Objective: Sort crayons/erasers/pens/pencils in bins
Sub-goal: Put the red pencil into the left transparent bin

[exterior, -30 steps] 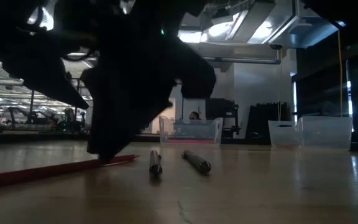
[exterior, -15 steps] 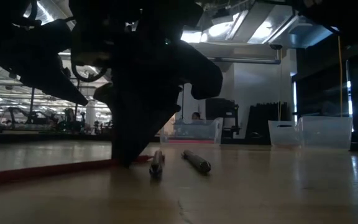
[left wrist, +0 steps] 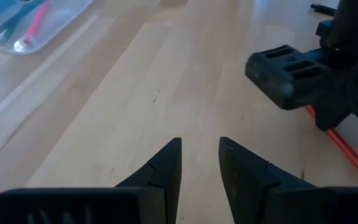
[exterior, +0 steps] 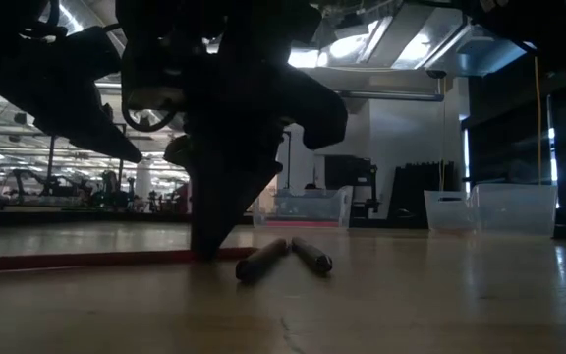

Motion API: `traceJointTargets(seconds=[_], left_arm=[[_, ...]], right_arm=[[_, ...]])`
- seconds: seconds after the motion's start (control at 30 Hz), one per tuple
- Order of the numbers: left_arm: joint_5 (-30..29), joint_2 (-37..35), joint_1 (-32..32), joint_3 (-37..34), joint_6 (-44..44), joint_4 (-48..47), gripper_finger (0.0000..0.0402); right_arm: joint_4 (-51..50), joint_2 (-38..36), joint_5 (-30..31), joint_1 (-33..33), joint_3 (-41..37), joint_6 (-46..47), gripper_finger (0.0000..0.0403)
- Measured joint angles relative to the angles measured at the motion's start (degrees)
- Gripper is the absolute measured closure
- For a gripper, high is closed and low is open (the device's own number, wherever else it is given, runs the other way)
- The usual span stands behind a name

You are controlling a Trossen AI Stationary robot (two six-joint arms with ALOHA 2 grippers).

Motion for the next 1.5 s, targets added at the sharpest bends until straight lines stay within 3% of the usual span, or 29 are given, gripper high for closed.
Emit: traceJointTargets(seconds=[0.23, 0.3, 0.57, 0.77, 0.93, 1.03, 1.23, 1.37, 1.5], left_arm=[[-2.14, -0.02, -0.52, 0.0, 0.8, 0.24, 0.0302], [-2.45, -0.02, -0.52, 0.0, 1.97, 0.09, 0.0302], [-3.79, -0.02, -0.47, -0.02, 3.28, -1.94, 0.0302], [-6.4, -0.02, -0.47, -0.02, 5.12, -2.39, 0.0302], [-10.52, -0.02, -0.47, -0.02, 6.45, -2.35, 0.0302], [-11.04, -0.02, -0.47, -0.02, 6.4, -2.35, 0.0302], [-10.55, -0.02, -0.47, -0.02, 4.57, -2.98, 0.0302], [-9.29, -0.02, -0.77, -0.02, 3.0, -4.7, 0.0302], [-9.26, -0.02, -1.48, -0.02, 1.52, -5.98, 0.0302]], right_arm=[[-9.36, 1.06, -1.79, -0.92, 8.07, 4.94, 0.0382], [-10.05, -1.4, -1.77, -1.55, 6.5, 4.9, 0.0382], [-19.77, -8.98, 4.97, -7.14, 5.88, 3.84, 0.0398], [-23.25, -14.01, 18.82, -15.35, 6.06, 0.95, 0.0397], [-18.85, -15.02, 27.99, -25.51, 6.14, -1.82, 0.0396], [-15.55, -14.14, 26.05, -31.73, 6.1, -2.79, 0.0396], [-11.8, -14.28, 14.84, -39.93, 6.2, -2.59, 0.0392], [-11.78, -14.26, 13.17, -41.56, 6.2, 0.73, 0.0369], [-12.22, -14.26, 12.85, -38.93, 6.18, 4.64, 0.0338]])
